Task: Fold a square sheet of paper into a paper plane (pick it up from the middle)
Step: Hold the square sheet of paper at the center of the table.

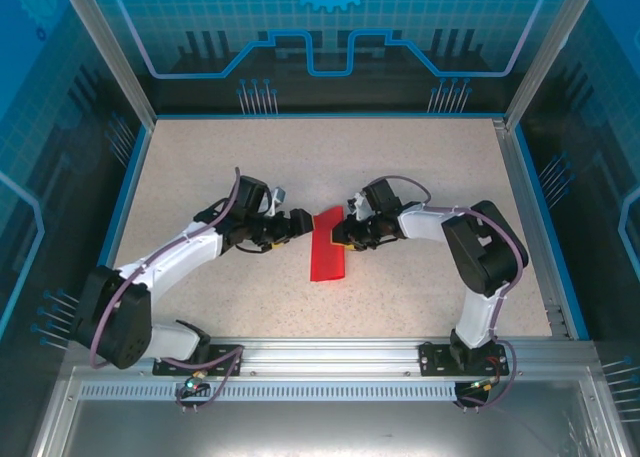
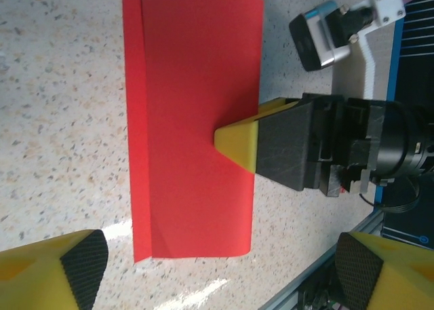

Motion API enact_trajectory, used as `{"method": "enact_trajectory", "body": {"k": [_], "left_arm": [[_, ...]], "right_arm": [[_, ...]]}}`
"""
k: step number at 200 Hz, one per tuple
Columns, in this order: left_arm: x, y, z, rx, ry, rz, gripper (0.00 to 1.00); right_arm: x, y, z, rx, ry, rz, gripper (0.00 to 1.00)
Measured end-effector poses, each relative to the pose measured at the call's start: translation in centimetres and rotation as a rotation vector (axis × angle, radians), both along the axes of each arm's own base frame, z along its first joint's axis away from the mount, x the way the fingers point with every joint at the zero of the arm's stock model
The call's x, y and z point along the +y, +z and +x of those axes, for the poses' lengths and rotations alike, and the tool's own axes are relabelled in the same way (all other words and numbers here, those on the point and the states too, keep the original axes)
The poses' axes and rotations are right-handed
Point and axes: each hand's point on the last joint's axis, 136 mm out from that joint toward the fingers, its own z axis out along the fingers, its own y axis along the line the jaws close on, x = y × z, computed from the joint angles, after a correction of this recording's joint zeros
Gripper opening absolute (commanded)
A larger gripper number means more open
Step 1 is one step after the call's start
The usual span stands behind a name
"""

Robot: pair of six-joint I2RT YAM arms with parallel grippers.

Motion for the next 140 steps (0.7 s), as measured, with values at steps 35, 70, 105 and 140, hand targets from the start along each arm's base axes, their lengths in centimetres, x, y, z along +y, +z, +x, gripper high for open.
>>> {"method": "enact_trajectory", "body": {"k": [35,70,105,140], "left_arm": [[-0.4,-1.3,0.8,0.022,0.021,-0.009,0.67],[-0.7,-3.4,1.1,0.056,0.039,-0.001,0.52],[-1.7,-4.9,1.0,0.073,0.029,0.001,0.40],[-2.2,-6.3,1.2,0.089,0.021,0.010,0.36]], "right_arm": [[0.0,-0.7,-0.2,0.013,0.006,-0.006,0.32],[-0.1,-1.0,-0.2,0.013,0.013,-0.010,0.33],[0.1,-0.6,0.2,-0.009,0.028,-0.015,0.34],[0.1,-0.5,0.4,-0.015,0.030,-0.026,0.35]]}}
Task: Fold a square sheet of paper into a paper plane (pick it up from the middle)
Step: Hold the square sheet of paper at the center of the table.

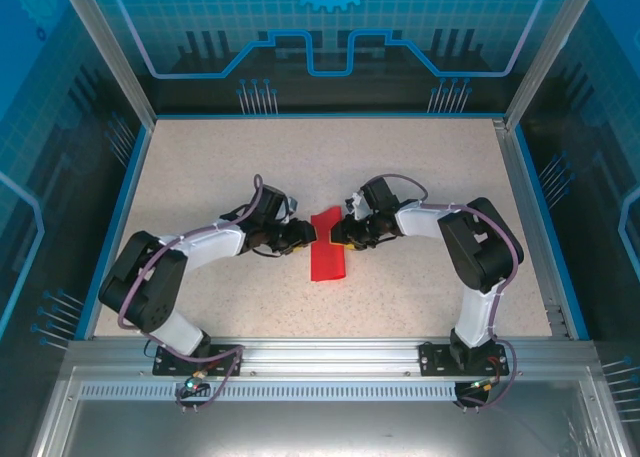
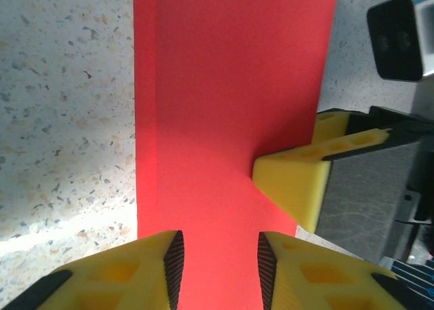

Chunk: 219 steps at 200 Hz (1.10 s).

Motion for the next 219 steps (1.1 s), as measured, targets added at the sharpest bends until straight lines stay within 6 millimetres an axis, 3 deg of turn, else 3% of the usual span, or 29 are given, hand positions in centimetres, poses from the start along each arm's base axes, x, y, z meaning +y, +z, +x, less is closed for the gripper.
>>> {"method": "enact_trajectory", "body": {"k": [41,219], "left_arm": [[-0.1,-1.2,-0.1,0.022,-0.001,0.022,0.35],[0.0,-2.2,0.0,0.034,0.004,0.049,0.33]], "right_arm": [[-0.2,-0.5,0.0,0.003,0.004,-0.031,0.36],[0.3,-0.7,0.0,-0.002,0.038,-0.100,0.45]]}}
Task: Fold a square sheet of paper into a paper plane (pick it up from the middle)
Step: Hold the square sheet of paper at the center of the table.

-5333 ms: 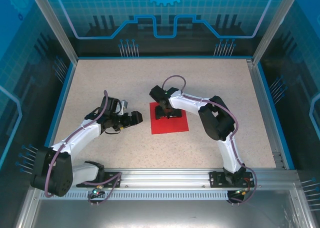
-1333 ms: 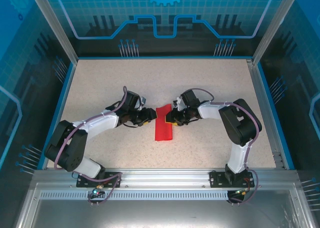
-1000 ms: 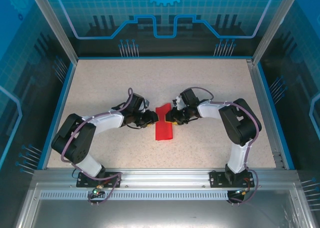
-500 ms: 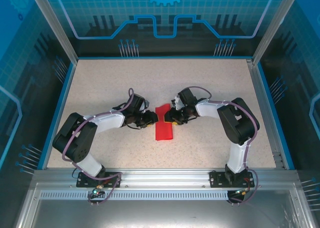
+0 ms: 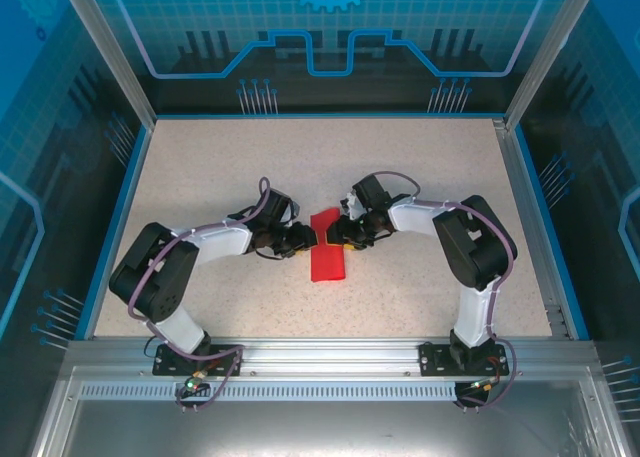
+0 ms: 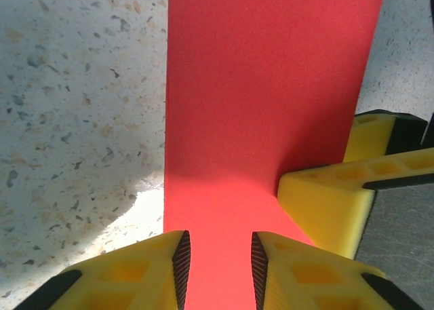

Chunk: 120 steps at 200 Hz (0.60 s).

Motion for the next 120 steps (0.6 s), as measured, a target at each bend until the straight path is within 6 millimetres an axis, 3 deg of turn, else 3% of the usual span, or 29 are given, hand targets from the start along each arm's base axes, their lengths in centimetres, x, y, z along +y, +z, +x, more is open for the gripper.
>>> {"method": "enact_trajectory", "body": {"k": [120], "left_arm": [[-0.45,-0.11,0.25,-0.009,-0.007,-0.006,0.33]], "right_arm": [[0.16,-0.03,-0.03,0.005,0.002,-0.032,0.49]]}}
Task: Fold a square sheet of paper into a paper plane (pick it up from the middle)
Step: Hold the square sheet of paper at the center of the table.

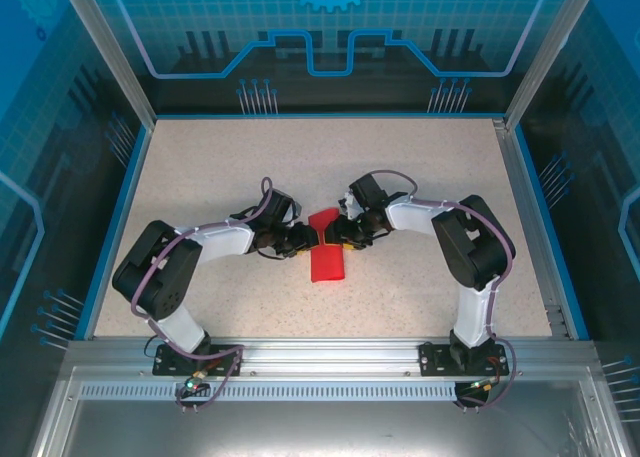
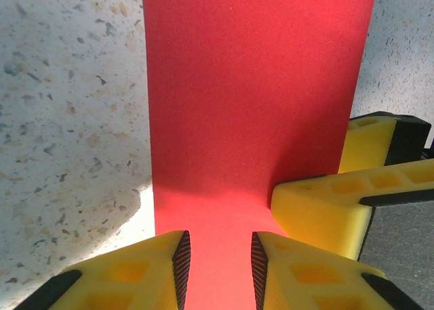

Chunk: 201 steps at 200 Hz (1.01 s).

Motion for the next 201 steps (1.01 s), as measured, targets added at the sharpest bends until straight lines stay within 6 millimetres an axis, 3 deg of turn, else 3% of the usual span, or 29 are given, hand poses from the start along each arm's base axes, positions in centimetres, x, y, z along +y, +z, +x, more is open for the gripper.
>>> {"method": "enact_trajectory", "body": {"k": [147,201], "left_arm": [[-1.1,-1.2,0.3,0.020,-0.021,0.000,0.33],[-1.1,-2.0,0.2,0.035,-0.027,0.011,0.32]], "right_arm": [[-0.1,-0.1,0.2,0.028,-0.046,-0.007,0.47],[0.0,-0.1,0.2,0.027,-0.046,-0.006,0.52]]}}
